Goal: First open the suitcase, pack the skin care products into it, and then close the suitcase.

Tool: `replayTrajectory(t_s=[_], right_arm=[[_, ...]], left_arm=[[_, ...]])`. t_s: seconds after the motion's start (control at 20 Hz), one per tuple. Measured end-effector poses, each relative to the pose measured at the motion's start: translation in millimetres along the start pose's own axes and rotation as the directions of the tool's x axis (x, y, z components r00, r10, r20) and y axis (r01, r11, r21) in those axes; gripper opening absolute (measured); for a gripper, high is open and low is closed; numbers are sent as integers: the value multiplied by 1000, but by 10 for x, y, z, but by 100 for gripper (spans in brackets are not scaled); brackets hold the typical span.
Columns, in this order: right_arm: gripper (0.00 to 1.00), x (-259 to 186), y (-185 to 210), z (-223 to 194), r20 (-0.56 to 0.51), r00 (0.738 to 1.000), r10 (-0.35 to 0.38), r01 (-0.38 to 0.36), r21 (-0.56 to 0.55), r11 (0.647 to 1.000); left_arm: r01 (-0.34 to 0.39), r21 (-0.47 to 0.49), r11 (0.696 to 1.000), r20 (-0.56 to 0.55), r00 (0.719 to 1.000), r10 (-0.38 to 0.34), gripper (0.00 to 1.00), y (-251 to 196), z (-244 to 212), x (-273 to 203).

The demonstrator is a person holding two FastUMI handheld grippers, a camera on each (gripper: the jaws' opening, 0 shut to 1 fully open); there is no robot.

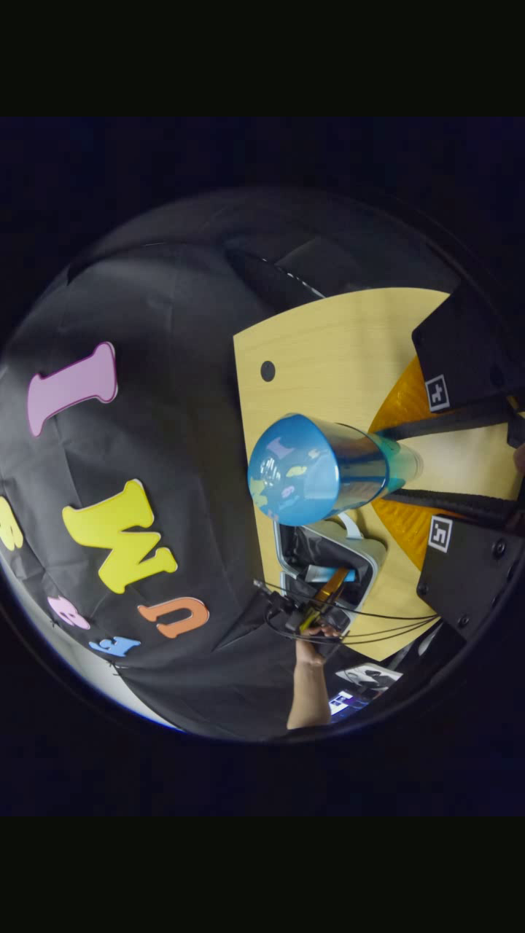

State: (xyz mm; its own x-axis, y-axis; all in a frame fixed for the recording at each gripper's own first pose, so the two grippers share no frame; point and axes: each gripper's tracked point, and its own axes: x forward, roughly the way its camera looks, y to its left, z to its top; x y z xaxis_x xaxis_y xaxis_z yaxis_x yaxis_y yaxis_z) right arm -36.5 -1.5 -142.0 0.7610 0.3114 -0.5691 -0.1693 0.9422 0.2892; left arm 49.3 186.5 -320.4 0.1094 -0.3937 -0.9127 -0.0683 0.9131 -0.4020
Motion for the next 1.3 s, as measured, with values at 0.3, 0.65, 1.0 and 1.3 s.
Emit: replayTrajectory(t_s=[0.3, 0.65, 1.0, 1.3], right_arm=[[35, -256, 136, -5, 8, 1000, 6, -6, -3, 1000], [35, -147, 690, -16, -100, 992, 75, -88, -140, 986], [35, 677, 1689, 34, -333, 917, 222, -259, -71, 963], [35, 1821, 2238, -478, -591, 785, 186, -223, 11, 975]], left_arm=[[-9, -1, 1000, -45, 999, 9, 37, 21, -28, 57], [5, -20, 1000, -5, 1000, -5, 60, -91, -58, 46], [27, -50, 998, 326, 945, -9, 100, -159, -113, -868], [-10, -88, 996, 642, 764, 64, 97, 47, -965, -1574]])
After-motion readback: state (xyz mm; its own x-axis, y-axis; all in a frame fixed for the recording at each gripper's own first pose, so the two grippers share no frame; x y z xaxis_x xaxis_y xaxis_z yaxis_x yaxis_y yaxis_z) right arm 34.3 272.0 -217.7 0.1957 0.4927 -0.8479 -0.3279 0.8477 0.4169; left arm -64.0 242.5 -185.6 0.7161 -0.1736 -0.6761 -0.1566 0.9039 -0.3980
